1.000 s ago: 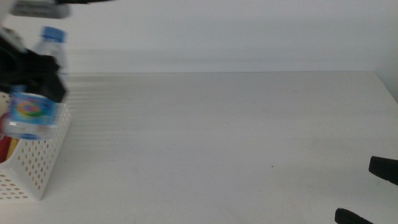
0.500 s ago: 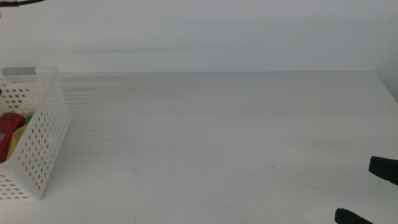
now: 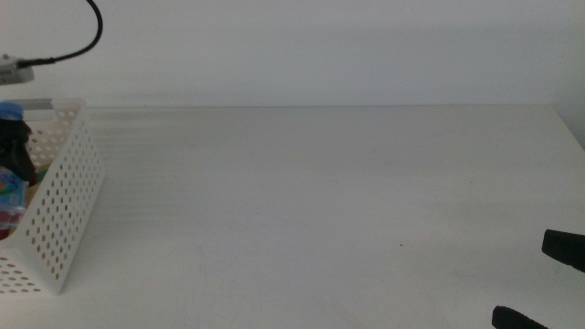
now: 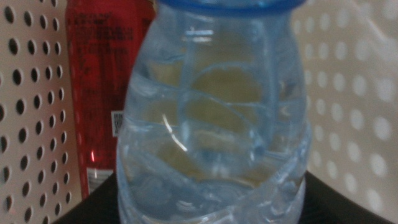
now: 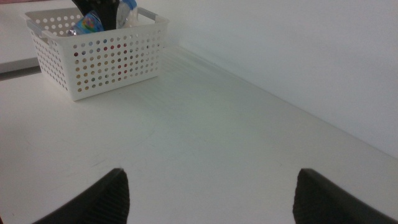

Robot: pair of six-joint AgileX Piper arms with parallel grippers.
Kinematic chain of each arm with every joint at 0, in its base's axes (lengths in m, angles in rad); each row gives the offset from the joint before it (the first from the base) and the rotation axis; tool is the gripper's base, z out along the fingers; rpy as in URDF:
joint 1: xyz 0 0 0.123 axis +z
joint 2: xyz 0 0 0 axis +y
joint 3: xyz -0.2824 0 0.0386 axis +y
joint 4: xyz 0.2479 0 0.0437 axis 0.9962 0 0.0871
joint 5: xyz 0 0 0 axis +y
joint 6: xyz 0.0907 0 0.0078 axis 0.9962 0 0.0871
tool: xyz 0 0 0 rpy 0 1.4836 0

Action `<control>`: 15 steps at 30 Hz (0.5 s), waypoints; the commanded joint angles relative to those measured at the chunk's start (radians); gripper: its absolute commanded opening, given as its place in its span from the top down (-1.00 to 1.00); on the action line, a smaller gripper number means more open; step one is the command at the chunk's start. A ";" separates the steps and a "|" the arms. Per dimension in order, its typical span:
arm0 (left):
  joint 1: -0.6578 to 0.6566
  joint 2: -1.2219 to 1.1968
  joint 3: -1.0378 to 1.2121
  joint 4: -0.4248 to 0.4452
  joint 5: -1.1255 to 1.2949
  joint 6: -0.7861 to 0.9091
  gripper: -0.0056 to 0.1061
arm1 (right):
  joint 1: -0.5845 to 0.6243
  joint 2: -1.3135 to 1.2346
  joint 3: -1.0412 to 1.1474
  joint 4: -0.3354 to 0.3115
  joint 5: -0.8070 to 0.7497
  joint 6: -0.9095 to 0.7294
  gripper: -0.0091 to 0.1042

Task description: Use arms to grab the bottles and put them into the dustbin to the left of the table.

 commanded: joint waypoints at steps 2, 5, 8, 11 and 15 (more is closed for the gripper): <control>0.000 -0.036 -0.039 0.016 -0.036 0.002 0.98 | 0.003 0.006 -0.026 -0.005 -0.080 -0.009 -0.52; 0.000 -0.027 -0.039 0.028 -0.038 0.003 0.90 | 0.003 0.006 -0.026 -0.005 -0.080 -0.009 -0.52; 0.000 -0.024 -0.038 0.023 -0.038 0.004 0.70 | 0.003 0.006 -0.026 -0.005 -0.080 -0.009 -0.52; 0.000 -0.022 -0.038 0.001 -0.040 0.030 0.35 | 0.003 0.006 -0.026 -0.005 -0.080 -0.009 -0.52; 0.000 -0.022 -0.038 -0.007 -0.023 0.034 -0.36 | 0.003 0.006 -0.026 -0.005 -0.080 -0.009 -0.52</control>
